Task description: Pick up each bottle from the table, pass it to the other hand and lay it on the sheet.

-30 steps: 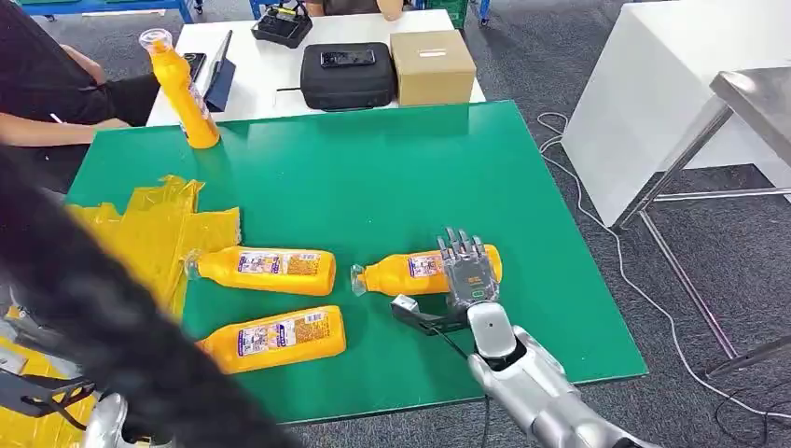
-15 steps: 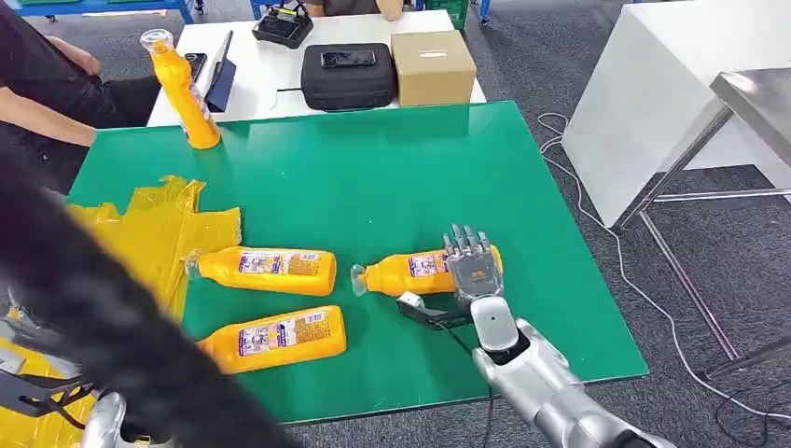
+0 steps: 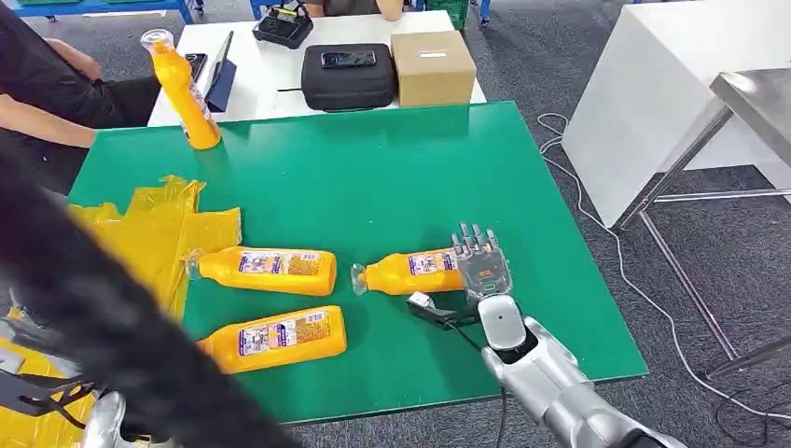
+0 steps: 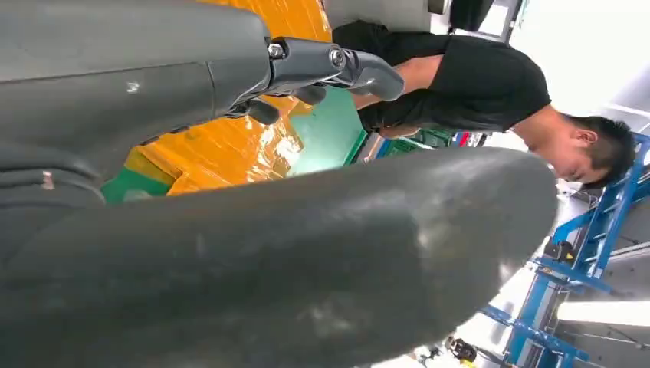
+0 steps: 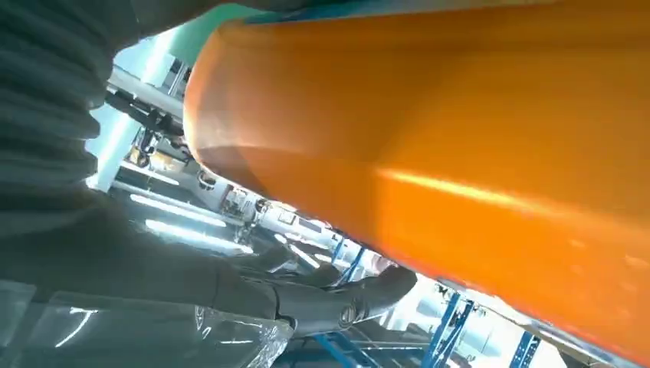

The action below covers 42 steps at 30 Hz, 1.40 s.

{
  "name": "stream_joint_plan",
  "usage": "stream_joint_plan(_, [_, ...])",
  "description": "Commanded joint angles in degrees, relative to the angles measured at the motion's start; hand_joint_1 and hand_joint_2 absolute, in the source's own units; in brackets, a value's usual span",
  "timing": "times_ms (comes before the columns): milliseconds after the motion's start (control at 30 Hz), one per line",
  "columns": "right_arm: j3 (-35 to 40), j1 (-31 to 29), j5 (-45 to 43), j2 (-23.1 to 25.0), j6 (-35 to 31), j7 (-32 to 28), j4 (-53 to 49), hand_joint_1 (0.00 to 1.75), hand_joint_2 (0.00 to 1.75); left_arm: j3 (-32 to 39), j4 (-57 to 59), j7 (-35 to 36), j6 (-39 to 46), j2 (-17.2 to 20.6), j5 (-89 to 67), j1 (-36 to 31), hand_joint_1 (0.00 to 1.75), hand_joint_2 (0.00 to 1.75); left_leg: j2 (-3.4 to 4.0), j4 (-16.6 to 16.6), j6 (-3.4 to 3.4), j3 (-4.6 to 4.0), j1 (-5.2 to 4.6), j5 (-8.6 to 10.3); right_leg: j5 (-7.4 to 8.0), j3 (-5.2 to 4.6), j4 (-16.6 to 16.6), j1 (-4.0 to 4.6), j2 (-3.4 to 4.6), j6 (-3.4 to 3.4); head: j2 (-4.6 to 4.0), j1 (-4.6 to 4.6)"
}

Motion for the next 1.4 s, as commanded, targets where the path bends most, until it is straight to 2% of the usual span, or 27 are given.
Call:
stream_joint_plan(33, [1.63, 1.13, -0.34, -1.77, 1.83, -0.8, 4.52, 0.0, 1.75, -0.86, 4.5, 0.1, -0.58, 1.09, 0.68, -2.28, 0.0, 0.0, -0.25, -0.14, -0.1, 0.21, 0.02, -0.01, -0.09, 0.3, -0.15, 0.02, -0.36, 0.02, 0.02, 0.0])
stream_joint_plan(333, [2.26, 2.34, -1.53, -3.07, 2.38, -2.24, 5.58, 0.0, 1.75, -1.57, 4.7, -0.36, -1.12, 1.7, 1.41, -1.23, 0.0, 0.0, -0.21, -0.12, -0.04, 0.3, 0.01, 0.0, -0.06, 0.37, -0.15, 0.02, -0.26, 0.01, 0.0, 0.0])
stream_joint_plan(567, [3.65, 1.46, -3.89, -2.26, 4.62, -4.32, 8.92, 0.0, 1.75, -3.0, 6.3, -1.01, -1.2, 2.41, 2.81, -2.28, 0.0, 0.0, -0.23, -0.16, 0.01, 0.41, 0.03, -0.03, -0.05, 0.48, -0.21, 0.04, -0.3, 0.01, 0.0, 0.0])
stream_joint_plan(600, [3.88, 1.28, -4.11, -1.99, 5.05, -4.64, 9.64, 1.48, 1.75, -3.19, 6.46, -1.08, -1.17, 2.43, 2.91, -2.43, 0.0, 0.0, -0.17, -0.12, 0.02, 0.42, 0.03, -0.05, -0.04, 0.47, -0.18, 0.04, -0.23, 0.0, 0.0, 0.0])
stream_joint_plan(633, [4.02, 0.93, -5.15, -1.41, 6.0, -5.64, 11.0, 1.75, 1.75, -3.55, 6.73, -1.1, -1.17, 2.59, 3.13, -2.62, 0.0, 0.0, -0.2, -0.17, 0.01, 0.45, 0.03, -0.03, -0.04, 0.52, -0.22, 0.04, -0.29, 0.01, 0.0, 0.0])
stream_joint_plan(733, [3.98, -0.7, -9.25, 0.42, 8.76, -9.31, 15.62, 1.75, 1.75, -4.32, 7.87, -1.22, -1.25, 2.65, 3.58, -4.05, 0.0, 0.0, -0.07, -0.11, 0.04, 0.64, 0.02, -0.14, -0.03, 0.66, -0.18, 0.04, -0.14, 0.03, 0.02, 0.0])
stream_joint_plan(867, [4.08, -0.79, -9.36, 0.49, 8.7, -9.39, 15.84, 1.75, 1.75, -4.36, 8.02, -1.22, -1.25, 2.62, 3.63, -4.19, 0.0, 0.0, -0.17, -0.16, -0.01, 0.77, 0.05, -0.14, -0.01, 0.73, -0.29, 0.06, -0.18, 0.08, 0.0, 0.02])
stream_joint_plan(900, [4.03, -0.95, -10.12, 0.6, 9.15, -10.46, 16.24, 1.75, 1.75, -4.36, 8.06, -1.22, -1.23, 2.65, 3.69, -4.22, 0.0, 0.0, -0.2, -0.05, 0.01, 0.97, 0.07, -0.25, -0.14, 0.5, -0.2, 0.09, -0.19, 0.07, 0.0, 0.02])
stream_joint_plan(967, [0.98, -2.03, -21.16, 1.87, 18.89, -19.79, 19.97, 1.75, 1.75, -5.32, 9.9, -0.84, -1.9, 2.77, 3.89, -5.77, 0.0, 0.0, -0.18, -0.12, 0.12, 1.02, 0.04, -0.3, -0.27, 0.47, -0.27, 0.08, -0.19, 0.12, 0.0, 0.02])
stream_joint_plan(1067, [3.07, -4.73, -26.71, 1.9, 20.03, -23.58, 23.83, 1.75, 1.75, -6.16, 11.12, -1.13, -2.42, 2.76, 4.37, -6.87, 0.0, 0.0, -0.12, -0.04, 0.1, 1.37, 0.08, -0.54, -0.36, 0.84, -0.24, 0.13, -0.1, 0.14, 0.0, 0.0])
stream_joint_plan(1100, [3.08, -5.25, -27.76, 2.05, 20.16, -24.0, 24.31, 1.75, 1.75, -6.11, 10.81, -1.19, -2.48, 2.83, 4.44, -6.61, 0.0, 0.0, -0.14, -0.08, 0.06, 1.29, 0.1, -0.49, -0.26, 0.75, -0.32, 0.15, -0.13, 0.14, 0.0, 0.0])
stream_joint_plan(1133, [3.44, -5.88, -28.79, 2.18, 20.77, -24.65, 24.86, 1.75, 1.75, -5.98, 10.13, -1.3, -2.48, 2.86, 4.53, -6.1, 0.0, 0.0, 0.1, 0.03, 0.0, 1.81, 0.12, -0.75, -0.49, 1.14, -0.19, 0.19, 0.12, 0.08, 0.0, 0.04])
stream_joint_plan(1167, [3.88, -6.49, -29.83, 2.31, 20.8, -25.1, 25.17, 1.75, 1.75, -5.71, 9.18, -1.38, -2.54, 2.94, 4.59, -5.34, 0.0, 0.0, 0.13, 0.13, 0.01, 1.69, 0.17, -0.81, -0.51, 1.1, -0.15, 0.23, 0.09, 0.05, 0.0, 0.07])
stream_joint_plan(1200, [4.58, -6.88, -30.04, 2.5, 20.64, -25.06, 25.29, 1.75, 1.75, -5.4, 8.32, -1.44, -2.57, 2.85, 4.58, -4.81, 0.0, 0.0, 0.41, 0.26, 0.03, 2.28, 0.09, -1.21, -0.81, 1.55, 0.09, 0.16, 0.39, 0.03, 0.0, 0.04])
stream_joint_plan(1300, [5.41, -7.15, -30.57, 2.94, 20.9, -24.7, 25.43, 1.75, 1.75, -4.83, 6.88, -1.4, -2.61, 2.7, 4.54, -3.83, 0.0, 0.0, 0.49, 0.23, -0.08, 1.81, 0.18, -1.18, -0.67, 1.33, -0.03, 0.22, 0.44, 0.06, 0.0, 0.0])
stream_joint_plan(1333, [6.06, -7.19, -31.06, 2.93, 21.12, -24.55, 25.39, 1.75, 1.75, -4.42, 6.16, -1.26, -2.64, 2.33, 4.47, -3.44, 0.0, 0.0, 0.72, -0.1, -0.08, 1.98, 0.2, -1.08, -0.52, 1.9, -0.36, 0.24, 0.64, 0.07, 0.02, 0.02])
stream_joint_plan(1367, [6.48, -7.04, -31.69, 3.15, 21.14, -24.42, 25.2, 1.75, 1.75, -4.24, 5.7, -1.1, -2.71, 2.09, 4.3, -3.38, 0.0, 0.0, 0.64, -0.17, -0.07, 1.9, 0.16, -1.04, -0.55, 1.79, -0.39, 0.2, 0.56, 0.05, 0.0, 0.02])
stream_joint_plan(1400, [6.52, -6.95, -31.72, 3.42, 21.16, -24.4, 25.15, 1.75, 1.75, -4.22, 5.64, -1.1, -2.72, 2.1, 4.3, -3.5, 0.0, 0.0, 0.72, -0.31, -0.04, 2.27, 0.17, -1.06, -0.55, 2.11, -0.5, 0.22, 0.63, -0.05, 0.0, 0.02])
